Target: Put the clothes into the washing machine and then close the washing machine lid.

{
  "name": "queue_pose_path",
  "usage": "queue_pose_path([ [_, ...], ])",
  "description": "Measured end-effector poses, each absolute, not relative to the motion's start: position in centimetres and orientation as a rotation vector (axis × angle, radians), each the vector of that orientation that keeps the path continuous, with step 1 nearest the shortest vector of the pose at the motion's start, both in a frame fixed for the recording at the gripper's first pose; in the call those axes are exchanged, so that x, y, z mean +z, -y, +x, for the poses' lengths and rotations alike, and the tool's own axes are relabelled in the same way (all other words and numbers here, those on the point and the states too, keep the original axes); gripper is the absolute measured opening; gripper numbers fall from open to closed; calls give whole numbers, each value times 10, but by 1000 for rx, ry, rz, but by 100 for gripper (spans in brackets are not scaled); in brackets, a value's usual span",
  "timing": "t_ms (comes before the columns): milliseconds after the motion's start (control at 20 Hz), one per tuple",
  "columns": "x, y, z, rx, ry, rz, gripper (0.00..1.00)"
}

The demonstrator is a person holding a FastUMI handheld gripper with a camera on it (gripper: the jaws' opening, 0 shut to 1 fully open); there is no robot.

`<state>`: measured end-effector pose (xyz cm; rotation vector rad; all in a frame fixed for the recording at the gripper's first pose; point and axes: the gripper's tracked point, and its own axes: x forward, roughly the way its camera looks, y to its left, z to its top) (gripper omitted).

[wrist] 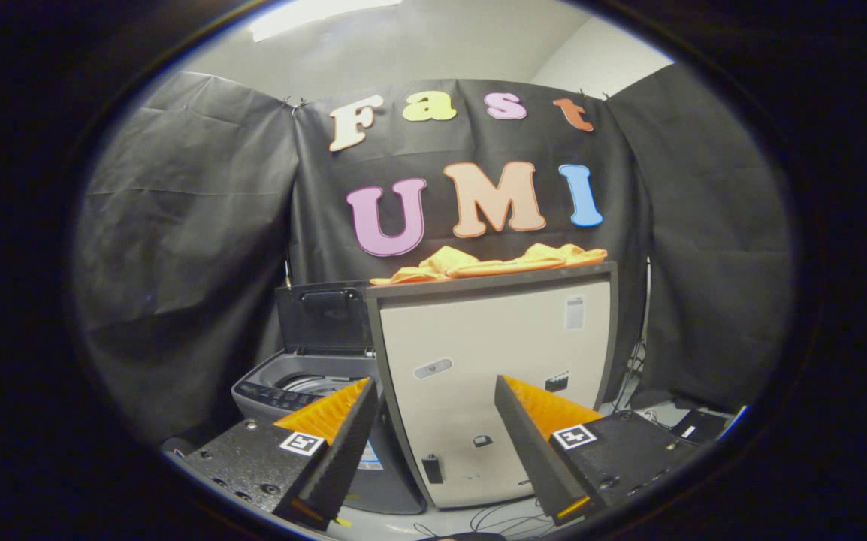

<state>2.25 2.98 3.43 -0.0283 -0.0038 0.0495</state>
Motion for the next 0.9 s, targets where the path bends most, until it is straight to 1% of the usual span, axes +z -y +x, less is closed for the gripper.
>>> queue_pose_path([
  [300, 76, -43, 48, 59, 45, -85, 95],
  [550, 100, -38, 77, 37, 48, -78, 95],
  [700, 133, -32, 106, 32, 56, -93, 95],
  [900, 158, -21, 160, 11, 8, -152, 96],
])
